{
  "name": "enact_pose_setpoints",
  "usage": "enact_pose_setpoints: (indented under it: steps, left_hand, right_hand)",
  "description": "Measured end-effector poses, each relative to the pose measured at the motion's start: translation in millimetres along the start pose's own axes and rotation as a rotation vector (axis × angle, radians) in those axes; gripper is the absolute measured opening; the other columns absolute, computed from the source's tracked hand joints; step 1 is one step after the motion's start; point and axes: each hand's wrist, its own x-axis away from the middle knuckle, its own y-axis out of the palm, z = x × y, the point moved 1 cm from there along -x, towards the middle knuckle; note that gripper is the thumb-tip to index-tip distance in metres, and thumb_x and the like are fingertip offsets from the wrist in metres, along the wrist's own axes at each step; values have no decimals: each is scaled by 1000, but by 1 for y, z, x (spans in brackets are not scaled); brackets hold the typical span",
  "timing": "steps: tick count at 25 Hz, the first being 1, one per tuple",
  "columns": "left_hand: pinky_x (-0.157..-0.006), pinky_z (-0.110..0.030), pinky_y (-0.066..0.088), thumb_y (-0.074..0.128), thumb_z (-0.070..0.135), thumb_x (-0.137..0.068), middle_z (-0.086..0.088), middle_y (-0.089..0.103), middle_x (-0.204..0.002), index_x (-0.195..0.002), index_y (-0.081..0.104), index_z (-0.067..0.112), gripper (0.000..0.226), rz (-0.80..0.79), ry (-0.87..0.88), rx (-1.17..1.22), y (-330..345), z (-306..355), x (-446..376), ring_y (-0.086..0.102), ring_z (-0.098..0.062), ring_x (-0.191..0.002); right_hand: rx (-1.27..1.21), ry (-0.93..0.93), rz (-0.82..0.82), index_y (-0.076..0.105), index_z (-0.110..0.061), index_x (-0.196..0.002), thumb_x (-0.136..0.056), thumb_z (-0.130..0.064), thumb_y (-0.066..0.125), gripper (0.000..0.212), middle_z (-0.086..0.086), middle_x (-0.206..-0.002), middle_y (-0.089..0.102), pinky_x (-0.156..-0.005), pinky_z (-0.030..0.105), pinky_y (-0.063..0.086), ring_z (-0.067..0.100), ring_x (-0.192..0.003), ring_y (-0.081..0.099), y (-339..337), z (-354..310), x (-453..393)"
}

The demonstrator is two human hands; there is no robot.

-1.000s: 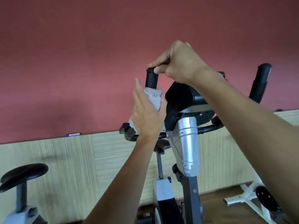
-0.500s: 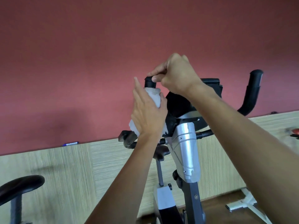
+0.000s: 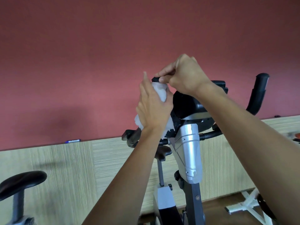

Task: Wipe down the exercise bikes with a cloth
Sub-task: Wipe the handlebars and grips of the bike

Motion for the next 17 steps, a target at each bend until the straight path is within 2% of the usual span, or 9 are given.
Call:
enact_pose_setpoints:
  steps: [3,4,6,8,9,11,13,15,17]
  left_hand:
    - [-87,-32,44,72,43,-88,-2,52,-148,-158,28,17,87,-8,16,104,-4,-24,19,55,-19,-122]
    - [-90,-30,45,74,42,-86,-2,57,-142,-156,32,15,86,-18,31,152,-5,-39,32,56,-15,-117]
    - [-85,-24,51,74,41,-81,4,64,-122,-150,41,13,81,-36,69,232,-2,-67,48,61,-11,-100]
    - [-81,-15,51,76,38,-78,9,65,-111,-143,47,13,75,-81,100,303,0,-81,47,65,-11,-89]
    - [-80,-16,53,78,35,-77,9,67,-106,-138,50,13,71,-124,119,349,1,-88,43,66,-13,-86]
    - [-74,-34,58,79,30,-77,6,68,-95,-127,55,14,58,-228,163,449,1,-107,37,67,-20,-80]
    - [-69,-44,56,75,31,-78,4,65,-87,-117,56,18,46,-333,202,515,-1,-126,34,65,-22,-76]
    - [-63,-45,52,72,36,-76,1,61,-80,-106,54,22,38,-406,238,536,2,-141,33,60,-24,-69]
    - [-57,-42,51,69,42,-74,3,60,-76,-99,51,25,36,-388,247,562,5,-145,33,58,-20,-65]
  right_hand:
    - [118,-97,-1,77,-28,-112,-95,-9,66,28,-6,-110,76,-92,-8,17,26,-121,57,5,1,12]
    - [202,-171,-9,75,-24,-118,-96,-5,60,33,-4,-119,73,-103,0,19,31,-124,56,7,0,19]
    - [421,-443,-27,72,-16,-123,-93,-5,43,43,1,-134,67,-121,32,26,32,-135,51,15,-2,36]
    - [772,-650,-123,71,-18,-124,-85,-21,33,54,0,-139,63,-124,46,15,27,-142,44,29,-6,49]
    - [963,-679,-207,68,-20,-128,-83,-24,33,58,-1,-141,62,-125,50,6,26,-145,40,37,-8,53]
    - [1246,-652,-313,61,-20,-136,-81,-13,22,67,1,-141,58,-123,56,-10,29,-146,34,53,-11,56]
    - [1393,-604,-319,60,-15,-132,-73,-6,1,84,4,-129,59,-123,58,-12,33,-136,42,59,-17,58]
    - [1461,-581,-295,62,-16,-123,-77,-1,7,74,2,-118,60,-125,56,-8,32,-121,50,65,-21,61]
    - [1467,-595,-253,64,-19,-122,-83,4,35,54,-1,-116,62,-125,54,-5,28,-119,53,71,-23,59]
